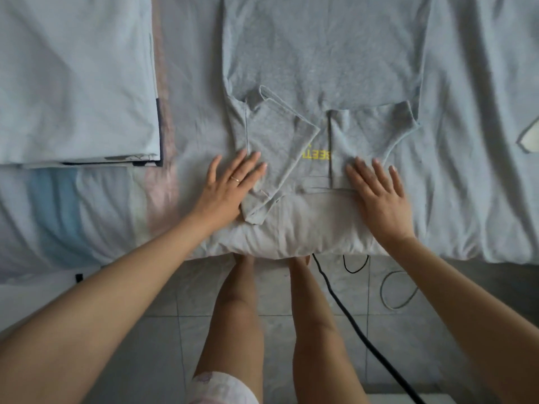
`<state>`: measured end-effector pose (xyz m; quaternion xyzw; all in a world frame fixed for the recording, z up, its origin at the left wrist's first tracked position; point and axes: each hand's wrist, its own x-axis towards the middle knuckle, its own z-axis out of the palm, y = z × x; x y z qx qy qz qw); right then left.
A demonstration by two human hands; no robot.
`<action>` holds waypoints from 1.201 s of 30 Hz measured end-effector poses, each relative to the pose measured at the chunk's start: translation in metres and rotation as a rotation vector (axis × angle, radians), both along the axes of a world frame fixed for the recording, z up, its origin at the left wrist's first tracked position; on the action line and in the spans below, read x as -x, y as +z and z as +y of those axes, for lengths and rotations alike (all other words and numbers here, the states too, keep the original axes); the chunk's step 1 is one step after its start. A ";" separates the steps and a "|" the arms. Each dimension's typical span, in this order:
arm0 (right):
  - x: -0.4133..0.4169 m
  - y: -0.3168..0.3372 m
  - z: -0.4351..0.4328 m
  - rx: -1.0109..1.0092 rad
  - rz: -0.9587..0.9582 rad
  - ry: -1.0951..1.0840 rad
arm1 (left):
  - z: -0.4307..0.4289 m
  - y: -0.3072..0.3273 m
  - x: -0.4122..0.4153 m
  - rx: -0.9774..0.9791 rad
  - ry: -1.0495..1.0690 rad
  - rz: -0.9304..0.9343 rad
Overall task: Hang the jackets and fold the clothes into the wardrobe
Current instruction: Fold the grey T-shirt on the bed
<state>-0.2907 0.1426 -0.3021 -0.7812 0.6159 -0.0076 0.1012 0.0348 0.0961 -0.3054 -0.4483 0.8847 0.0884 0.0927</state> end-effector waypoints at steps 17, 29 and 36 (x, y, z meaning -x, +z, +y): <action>0.017 0.107 -0.021 -1.134 -0.128 0.030 | 0.004 0.095 0.031 -1.265 0.418 0.384; 0.030 0.068 -0.105 -0.738 -0.826 -0.648 | -0.093 0.060 0.034 -0.905 1.229 1.056; 0.000 0.023 -0.117 -0.558 -0.883 -1.055 | -0.120 0.015 0.057 -0.510 1.486 1.055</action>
